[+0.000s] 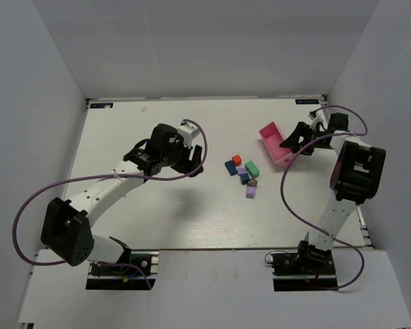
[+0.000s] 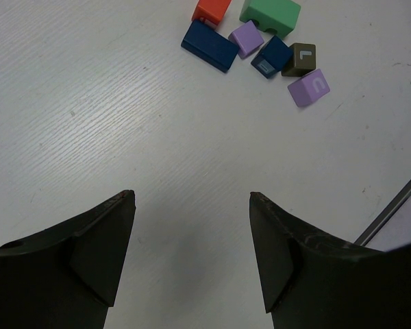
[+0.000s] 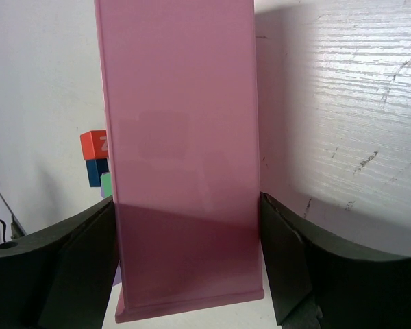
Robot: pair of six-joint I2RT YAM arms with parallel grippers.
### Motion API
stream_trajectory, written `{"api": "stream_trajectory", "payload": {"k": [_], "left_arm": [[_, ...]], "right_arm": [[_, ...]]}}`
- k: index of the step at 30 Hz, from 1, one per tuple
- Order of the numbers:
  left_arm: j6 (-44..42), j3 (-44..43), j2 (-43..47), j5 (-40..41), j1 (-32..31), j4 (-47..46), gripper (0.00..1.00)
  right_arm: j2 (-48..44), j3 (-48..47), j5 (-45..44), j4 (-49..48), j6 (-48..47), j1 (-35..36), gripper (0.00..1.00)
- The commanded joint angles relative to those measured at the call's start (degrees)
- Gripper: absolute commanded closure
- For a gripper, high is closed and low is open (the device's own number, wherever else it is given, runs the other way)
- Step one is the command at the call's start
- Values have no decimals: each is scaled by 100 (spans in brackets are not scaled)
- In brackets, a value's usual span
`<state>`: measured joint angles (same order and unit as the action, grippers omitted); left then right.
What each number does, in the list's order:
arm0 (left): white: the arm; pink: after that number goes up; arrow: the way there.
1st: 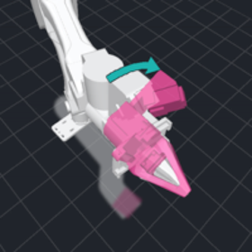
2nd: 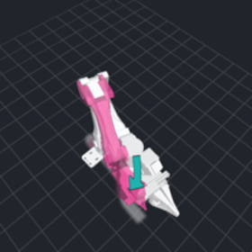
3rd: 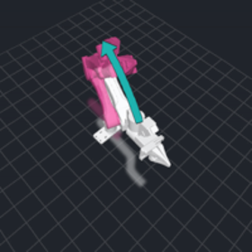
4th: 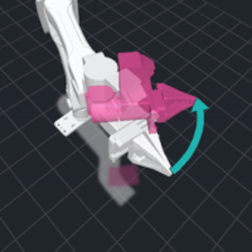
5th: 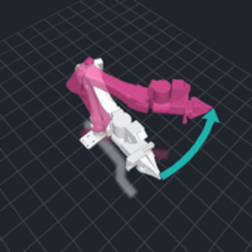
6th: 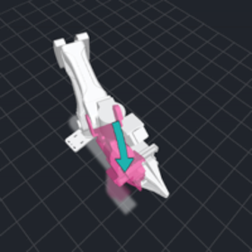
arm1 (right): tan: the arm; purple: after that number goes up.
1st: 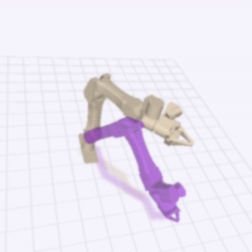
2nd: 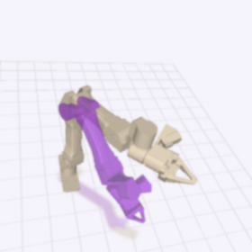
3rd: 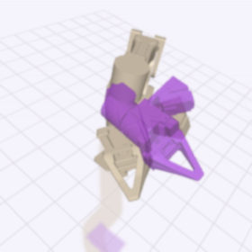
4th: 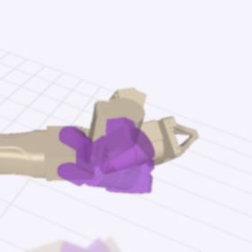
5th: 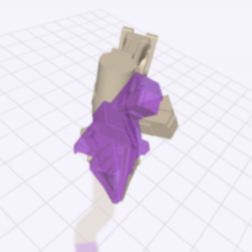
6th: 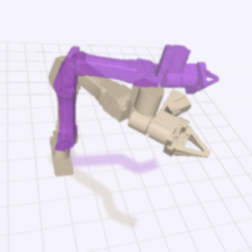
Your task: Build the wood block tower
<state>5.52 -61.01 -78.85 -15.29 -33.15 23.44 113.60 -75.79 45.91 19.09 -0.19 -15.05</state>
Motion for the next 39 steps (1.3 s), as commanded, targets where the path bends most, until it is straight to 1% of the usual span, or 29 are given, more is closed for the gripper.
{"api": "stream_trajectory", "payload": {"k": [1, 3, 4, 5, 7, 11, 13, 16, 17, 27, 30, 33, 34, 36, 37, 39], "left_arm": [[-60, 2, 19, -80, -25, -112, 22], [-60, 2, 19, -80, -25, -112, 21], [-60, 2, 19, -80, -25, -112, 21], [-60, 2, 19, -80, -25, -112, 21], [-60, 2, 19, -80, -25, -112, 21], [-60, 2, 19, -80, -25, -112, 21], [-60, 2, 19, -80, -25, -112, 21], [-60, 2, 19, -80, -25, -112, 21], [-60, 2, 19, -80, -25, -112, 21], [-60, 2, 19, -80, -25, -112, 21], [-60, 2, 19, -80, -25, -112, 21], [-60, 2, 19, -27, -25, -112, 21], [-60, 2, 19, -27, -25, -112, 21], [-60, 2, 19, -27, -25, -112, 21], [-7, 2, 19, 34, -25, -112, 21], [-7, 2, 19, 87, -77, -112, 21]], "right_arm": [[118, -190, -29, -64, -25, -68, 56], [110, -155, -38, -64, -25, -86, 50], [75, -155, -64, -72, -25, -112, 42], [66, -155, -108, -72, -25, -130, 38], [22, -156, -161, -72, -25, -130, 34], [-40, -138, -258, -72, -34, -165, 23], [-49, -147, -249, -72, -25, -191, 23], [-14, -147, -215, -55, -25, -200, 18], [-13, -147, -232, -55, -25, -218, 12], [57, -199, -214, -2, -96, -253, 11], [-189, -182, -617, -54, -253, -244, 11], [-540, -226, -811, 33, -490, -192, 11], [-802, -208, -1038, 24, -552, -191, 11], [-971, -199, -1311, 33, -718, -183, 11], [-1241, -156, -1356, 33, -754, -174, 11], [-1419, -121, -1566, 16, -965, -156, 11]]}}
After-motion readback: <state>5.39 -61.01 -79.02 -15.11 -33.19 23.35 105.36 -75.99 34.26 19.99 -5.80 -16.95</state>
